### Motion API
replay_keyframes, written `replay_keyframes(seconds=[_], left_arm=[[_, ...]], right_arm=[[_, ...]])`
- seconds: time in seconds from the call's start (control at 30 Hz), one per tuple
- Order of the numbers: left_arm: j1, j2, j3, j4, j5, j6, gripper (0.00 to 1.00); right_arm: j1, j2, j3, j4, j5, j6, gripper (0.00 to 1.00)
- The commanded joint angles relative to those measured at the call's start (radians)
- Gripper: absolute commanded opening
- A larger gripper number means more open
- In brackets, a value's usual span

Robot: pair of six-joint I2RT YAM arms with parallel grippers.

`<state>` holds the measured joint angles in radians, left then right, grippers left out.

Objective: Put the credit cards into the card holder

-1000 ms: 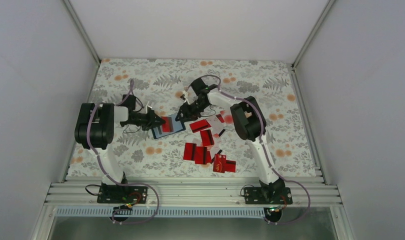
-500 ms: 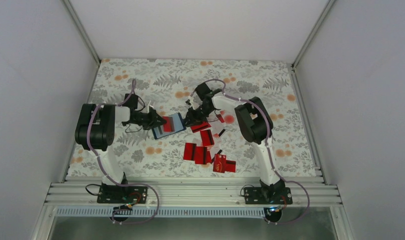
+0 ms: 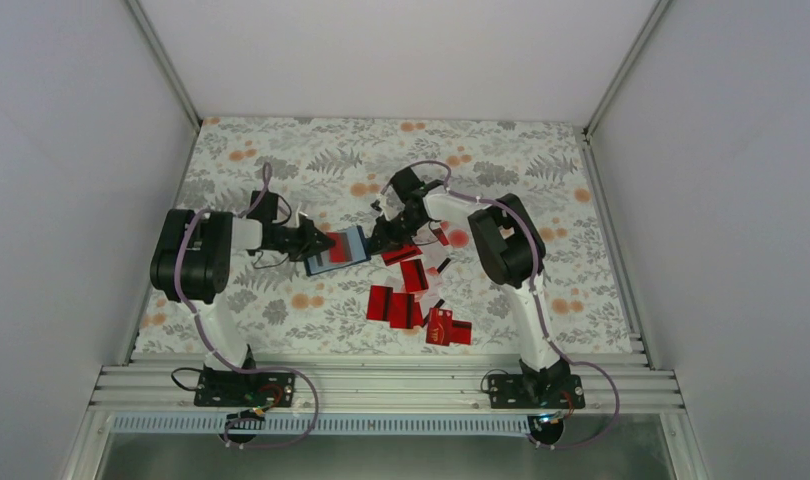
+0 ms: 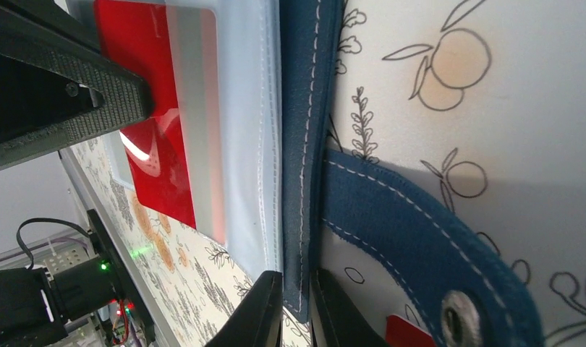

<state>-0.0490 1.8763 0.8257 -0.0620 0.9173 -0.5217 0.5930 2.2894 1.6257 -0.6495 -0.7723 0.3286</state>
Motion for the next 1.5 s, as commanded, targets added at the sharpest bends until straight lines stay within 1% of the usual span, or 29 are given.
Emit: replay_keyframes(seconds=[0.0, 0.27, 0.47, 0.53, 0.6, 0.7, 0.8, 0.93, 1.07, 1.27, 1.33, 1.47], left_arm=[[-0.026, 0.001, -0.039, 0.033, -0.066, -0.061, 0.02], [-0.068, -0.018, -0.05, 0.063, -0.103, -0.11, 0.02], [-0.083, -0.038, -0.045, 0.018, -0.137, -0.106, 0.03], [-0.083, -0.054, -0.042, -0.021, -0.154, -0.091, 0.03], [-0.084, -0.076, -0.032, -0.07, -0.182, -0.067, 0.08], [-0.087, -0.091, -0.017, -0.12, -0.213, -0.036, 0.21], [-0.092, -0.097, -0.008, -0.16, -0.243, -0.028, 0.3], [-0.108, -0.111, 0.008, -0.21, -0.279, -0.029, 0.38], [-0.13, -0.111, 0.063, -0.322, -0.35, -0.018, 0.44], [-0.159, -0.083, 0.137, -0.447, -0.453, -0.063, 0.58], [-0.169, -0.065, 0.154, -0.464, -0.47, -0.083, 0.61], [-0.196, -0.035, 0.189, -0.504, -0.515, -0.128, 0.61]], right_arm=[[0.033, 0.061, -0.046, 0.03, 0.041, -0.007, 0.11], [0.034, 0.062, -0.053, 0.034, 0.031, -0.015, 0.11], [0.034, 0.065, -0.055, 0.045, 0.026, -0.014, 0.11], [0.035, 0.062, -0.053, 0.045, 0.027, -0.014, 0.11], [0.034, 0.056, -0.057, 0.047, 0.03, -0.012, 0.11], [0.036, 0.038, -0.082, 0.063, 0.028, -0.007, 0.11], [0.036, 0.025, -0.1, 0.071, 0.031, -0.005, 0.11], [0.036, 0.006, -0.119, 0.089, 0.032, 0.011, 0.11], [0.037, -0.005, -0.118, 0.103, 0.031, 0.025, 0.11], [0.043, -0.007, -0.114, 0.129, 0.02, 0.046, 0.11], [0.047, -0.007, -0.118, 0.141, 0.016, 0.055, 0.11], [0.051, -0.006, -0.119, 0.157, 0.011, 0.07, 0.11]])
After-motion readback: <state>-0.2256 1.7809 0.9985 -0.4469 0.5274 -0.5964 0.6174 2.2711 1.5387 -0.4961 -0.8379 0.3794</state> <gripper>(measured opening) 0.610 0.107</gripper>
